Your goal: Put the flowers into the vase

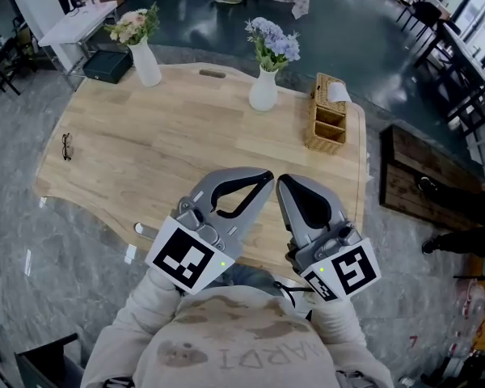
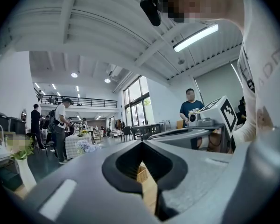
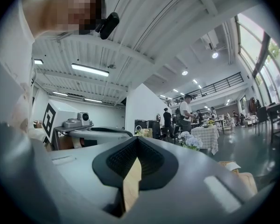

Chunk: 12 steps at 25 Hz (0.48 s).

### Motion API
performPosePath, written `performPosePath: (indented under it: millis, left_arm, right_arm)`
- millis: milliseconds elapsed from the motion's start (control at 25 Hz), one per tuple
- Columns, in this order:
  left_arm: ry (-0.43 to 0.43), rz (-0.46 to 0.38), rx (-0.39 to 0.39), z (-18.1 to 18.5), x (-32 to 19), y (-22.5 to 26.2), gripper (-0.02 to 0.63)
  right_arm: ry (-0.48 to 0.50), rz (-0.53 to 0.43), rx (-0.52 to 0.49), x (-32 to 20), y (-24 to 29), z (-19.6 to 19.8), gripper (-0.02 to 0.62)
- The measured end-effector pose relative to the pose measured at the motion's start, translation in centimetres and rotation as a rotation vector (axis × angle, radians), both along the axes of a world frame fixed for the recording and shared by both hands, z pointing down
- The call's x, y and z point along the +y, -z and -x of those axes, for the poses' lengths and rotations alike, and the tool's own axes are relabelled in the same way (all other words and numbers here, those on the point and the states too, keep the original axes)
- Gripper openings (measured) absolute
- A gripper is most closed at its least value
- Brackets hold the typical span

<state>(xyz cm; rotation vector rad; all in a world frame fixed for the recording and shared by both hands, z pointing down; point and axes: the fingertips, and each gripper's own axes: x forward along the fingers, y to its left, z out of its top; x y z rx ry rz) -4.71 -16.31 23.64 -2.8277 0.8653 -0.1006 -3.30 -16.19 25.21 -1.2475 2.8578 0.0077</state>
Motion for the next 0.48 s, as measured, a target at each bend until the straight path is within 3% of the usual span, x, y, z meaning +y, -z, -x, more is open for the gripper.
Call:
performPosePath:
  millis: [480]
  left_arm:
    - [-0.003, -0.005, 0.016, 0.8, 1.0, 0.3, 0.0]
  right_arm:
    - [0.001, 0.0, 0.008, 1.3, 0.0, 1.0, 0.025]
